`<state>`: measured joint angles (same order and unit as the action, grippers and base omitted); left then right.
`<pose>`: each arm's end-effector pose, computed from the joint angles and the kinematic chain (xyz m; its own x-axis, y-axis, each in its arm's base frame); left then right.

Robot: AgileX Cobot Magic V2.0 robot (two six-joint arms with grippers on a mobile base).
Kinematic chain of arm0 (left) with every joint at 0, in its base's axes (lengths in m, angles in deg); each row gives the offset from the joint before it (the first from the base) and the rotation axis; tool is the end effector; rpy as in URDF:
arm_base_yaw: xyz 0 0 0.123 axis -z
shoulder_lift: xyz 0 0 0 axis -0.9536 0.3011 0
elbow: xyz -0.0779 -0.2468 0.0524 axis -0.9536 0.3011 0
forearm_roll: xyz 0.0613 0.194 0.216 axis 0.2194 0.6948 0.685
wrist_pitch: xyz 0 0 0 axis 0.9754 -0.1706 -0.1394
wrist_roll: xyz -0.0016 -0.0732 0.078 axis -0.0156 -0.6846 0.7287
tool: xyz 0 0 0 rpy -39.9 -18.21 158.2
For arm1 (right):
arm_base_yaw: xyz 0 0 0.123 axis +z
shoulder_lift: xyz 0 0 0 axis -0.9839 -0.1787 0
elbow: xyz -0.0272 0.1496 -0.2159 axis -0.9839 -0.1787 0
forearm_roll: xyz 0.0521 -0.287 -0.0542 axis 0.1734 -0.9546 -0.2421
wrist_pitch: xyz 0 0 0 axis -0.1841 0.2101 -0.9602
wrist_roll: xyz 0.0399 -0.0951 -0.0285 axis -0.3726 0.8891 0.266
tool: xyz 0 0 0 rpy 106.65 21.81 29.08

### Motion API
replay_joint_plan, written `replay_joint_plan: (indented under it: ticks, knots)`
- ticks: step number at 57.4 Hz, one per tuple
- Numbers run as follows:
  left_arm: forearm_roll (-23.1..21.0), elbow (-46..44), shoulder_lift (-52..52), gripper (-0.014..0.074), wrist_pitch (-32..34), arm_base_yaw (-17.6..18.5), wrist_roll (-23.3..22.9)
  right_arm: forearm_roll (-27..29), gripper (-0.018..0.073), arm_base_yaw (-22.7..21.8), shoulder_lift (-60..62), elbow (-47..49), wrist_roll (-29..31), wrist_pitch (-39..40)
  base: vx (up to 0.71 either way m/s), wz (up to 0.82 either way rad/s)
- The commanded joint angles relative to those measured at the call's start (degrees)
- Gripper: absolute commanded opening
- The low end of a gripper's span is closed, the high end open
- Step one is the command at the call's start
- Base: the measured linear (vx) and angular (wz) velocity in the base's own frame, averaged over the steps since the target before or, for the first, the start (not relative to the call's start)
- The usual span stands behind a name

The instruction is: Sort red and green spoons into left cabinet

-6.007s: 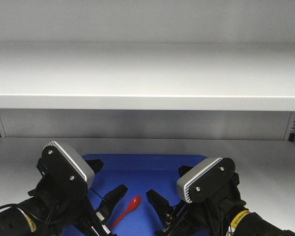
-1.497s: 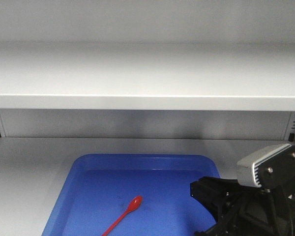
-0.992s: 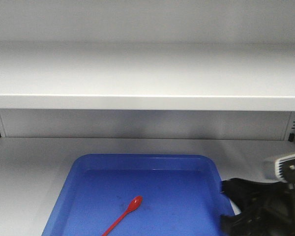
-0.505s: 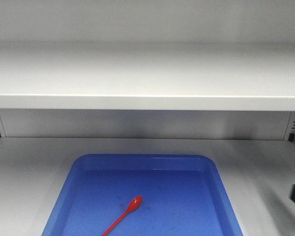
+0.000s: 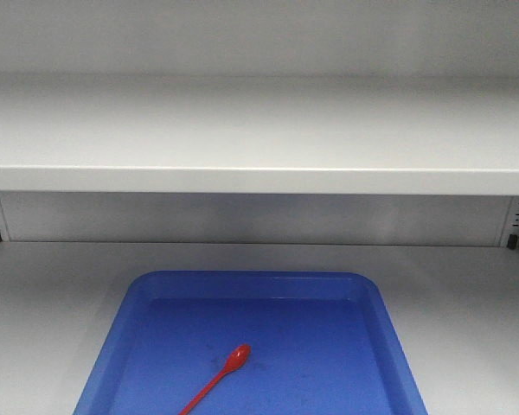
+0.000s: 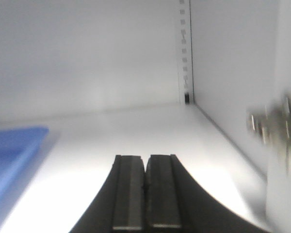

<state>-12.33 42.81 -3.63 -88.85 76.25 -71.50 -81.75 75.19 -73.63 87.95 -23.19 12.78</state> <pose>0.1390 -0.0093 0.2053 0.0725 0.0265 -0.9970 0.0636 0.9975 0.0312 0.1525 -0.0121 0.2294 0.0245 0.0959 -0.9951 0.0767 0.9923 0.0975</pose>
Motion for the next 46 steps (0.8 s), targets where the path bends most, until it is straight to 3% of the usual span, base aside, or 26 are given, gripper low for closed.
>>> replay_joint_plan:
  ticks: [1, 8, 12, 20, 46]
  knots:
    - [0.00, 0.93, -1.10, -0.0003, 3.96, 0.17, -0.45, 0.00, -0.0003, -0.27, 4.23, -3.01, -1.36, 4.75, 0.00, 0.00]
    - [0.00, 0.93, -1.10, -0.0003, 3.96, 0.17, -0.45, 0.00, -0.0003, -0.27, 9.32, -8.08, -2.66, 5.44, 0.00, 0.00]
    - [0.00, 0.93, -1.10, -0.0003, 3.96, 0.17, -0.45, -0.83, -0.0003, -0.27, 11.76, -7.81, -2.58, 1.04, 0.00, 0.00]
    - [0.00, 0.93, -1.10, -0.0003, 3.93, 0.17, -0.45, -3.19, -0.0003, -0.27, 11.65, -7.86, -2.39, 0.59, 0.00, 0.00]
    - [0.00, 0.93, -1.10, -0.0003, 3.93, 0.17, -0.45, -3.11, -0.0003, -0.27, 11.65, -7.86, -2.39, 0.38, 0.00, 0.00]
